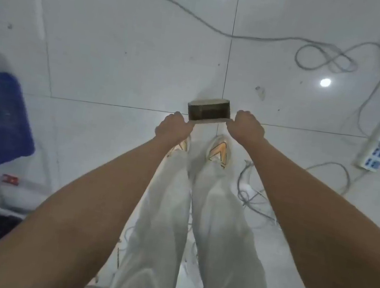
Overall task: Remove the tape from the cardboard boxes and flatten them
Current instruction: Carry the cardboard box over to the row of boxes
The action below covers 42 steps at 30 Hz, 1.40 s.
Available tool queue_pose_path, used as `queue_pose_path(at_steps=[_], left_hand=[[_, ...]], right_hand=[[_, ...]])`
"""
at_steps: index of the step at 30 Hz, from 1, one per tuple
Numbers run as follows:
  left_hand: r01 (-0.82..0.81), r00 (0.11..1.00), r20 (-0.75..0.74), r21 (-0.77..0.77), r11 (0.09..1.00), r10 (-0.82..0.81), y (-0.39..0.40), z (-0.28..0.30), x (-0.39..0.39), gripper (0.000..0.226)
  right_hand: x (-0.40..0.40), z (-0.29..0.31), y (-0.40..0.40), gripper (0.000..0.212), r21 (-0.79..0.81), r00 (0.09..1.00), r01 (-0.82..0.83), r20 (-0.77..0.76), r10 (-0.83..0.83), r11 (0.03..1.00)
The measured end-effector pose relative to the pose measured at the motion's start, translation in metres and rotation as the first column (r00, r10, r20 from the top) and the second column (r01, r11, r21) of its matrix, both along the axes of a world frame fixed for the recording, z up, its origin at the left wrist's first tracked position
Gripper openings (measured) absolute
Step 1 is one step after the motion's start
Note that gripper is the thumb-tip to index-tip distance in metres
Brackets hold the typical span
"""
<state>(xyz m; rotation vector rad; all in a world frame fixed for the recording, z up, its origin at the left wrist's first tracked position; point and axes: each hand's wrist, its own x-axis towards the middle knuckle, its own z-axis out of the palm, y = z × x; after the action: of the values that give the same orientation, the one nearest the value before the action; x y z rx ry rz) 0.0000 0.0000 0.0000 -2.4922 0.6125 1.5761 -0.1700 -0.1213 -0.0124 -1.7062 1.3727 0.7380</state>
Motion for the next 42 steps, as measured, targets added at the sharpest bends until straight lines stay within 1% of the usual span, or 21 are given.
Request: queue_pose_path(at_steps=[2,4,6,8,9,12,15,17,20,21,24,26,28,30,32,34,36,37,39,42], left_hand=[[-0.147,0.989,-0.027,0.015,0.989,0.148,-0.011,-0.038,0.003,0.048],[-0.274,0.96,-0.052,0.038,0.961,0.276,-0.015,-0.072,0.004,0.046],[-0.321,0.944,-0.059,0.065,0.945,0.324,-0.016,-0.104,0.003,0.049],[-0.346,0.935,-0.055,0.075,0.935,0.35,-0.007,-0.135,-0.004,0.058],[-0.342,0.937,-0.052,0.078,0.937,0.346,-0.004,-0.146,-0.006,0.058],[-0.333,0.943,0.011,0.029,0.943,0.333,0.005,-0.159,-0.014,0.039],[-0.338,0.937,0.086,-0.027,0.941,0.34,0.01,-0.145,-0.012,0.026],[-0.39,0.915,0.073,-0.079,0.917,0.396,0.009,-0.119,-0.009,0.024],[-0.535,0.838,-0.007,-0.208,0.819,0.546,-0.007,-0.06,-0.001,0.038],[-0.546,0.829,-0.014,-0.238,0.803,0.559,-0.012,-0.036,0.003,0.04],[-0.535,0.831,-0.006,-0.288,0.794,0.557,-0.024,0.036,0.016,0.043],[-0.532,0.825,0.008,-0.325,0.782,0.565,-0.032,0.089,0.026,0.038],[-0.509,0.833,0.027,-0.356,0.784,0.553,-0.038,0.145,0.034,0.031],[-0.468,0.857,0.037,-0.359,0.807,0.514,-0.037,0.197,0.041,0.024],[-0.386,0.9,0.055,-0.357,0.851,0.432,-0.035,0.245,0.045,0.018],[-0.224,0.957,0.106,-0.323,0.919,0.27,-0.036,0.292,0.044,0.018],[-0.061,0.983,0.15,-0.28,0.958,0.106,-0.039,0.337,0.041,0.029],[-0.002,0.985,0.163,-0.28,0.96,0.05,-0.04,0.356,0.041,0.035],[0.064,0.984,0.179,-0.301,0.951,-0.01,-0.047,0.388,0.048,0.04],[0.133,0.977,0.204,-0.345,0.929,-0.064,-0.058,0.422,0.062,0.037]], right_hand=[[0.007,-0.039,-0.001,0.019,-0.003,0.995,0.094,0.009,-0.094,0.996],[0.014,-0.073,0.001,0.031,0.03,0.988,0.153,-0.013,-0.153,0.988],[0.018,-0.101,0.002,0.036,0.035,0.986,0.162,-0.03,-0.161,0.986],[0.016,-0.123,0.006,0.035,0.041,0.988,0.146,-0.048,-0.144,0.988],[0.015,-0.131,0.009,0.034,0.057,0.988,0.145,-0.065,-0.141,0.988],[0.012,-0.142,0.018,0.029,0.077,0.992,0.098,-0.091,-0.09,0.992],[0.008,-0.127,0.021,0.026,0.055,0.991,0.111,-0.084,-0.106,0.992],[0.007,-0.104,0.02,0.026,0.052,0.985,0.163,-0.067,-0.16,0.985],[0.015,-0.046,0.018,0.023,-0.002,0.969,0.243,-0.039,-0.242,0.97],[0.022,-0.021,0.016,0.026,-0.035,0.968,0.248,-0.035,-0.249,0.968],[0.042,0.058,0.005,0.044,-0.128,0.962,0.264,-0.031,-0.27,0.956],[0.055,0.113,-0.009,0.051,-0.182,0.972,0.231,-0.009,-0.236,0.956],[0.067,0.172,-0.024,0.051,-0.227,0.991,0.13,-0.01,-0.136,0.965],[0.072,0.235,-0.033,0.05,-0.258,0.998,0.043,-0.034,-0.053,0.965],[0.075,0.29,-0.04,0.054,-0.307,0.999,0.013,-0.034,-0.025,0.952],[0.072,0.341,-0.045,0.057,-0.372,0.999,0.022,-0.029,-0.035,0.928],[0.067,0.389,-0.043,0.057,-0.406,0.999,-0.005,-0.05,-0.017,0.914],[0.065,0.41,-0.041,0.054,-0.417,0.998,-0.025,-0.056,0.002,0.908],[0.065,0.445,-0.035,0.044,-0.422,0.999,-0.034,-0.041,0.018,0.906],[0.057,0.485,-0.029,0.031,-0.407,0.999,-0.006,-0.032,-0.008,0.913]])
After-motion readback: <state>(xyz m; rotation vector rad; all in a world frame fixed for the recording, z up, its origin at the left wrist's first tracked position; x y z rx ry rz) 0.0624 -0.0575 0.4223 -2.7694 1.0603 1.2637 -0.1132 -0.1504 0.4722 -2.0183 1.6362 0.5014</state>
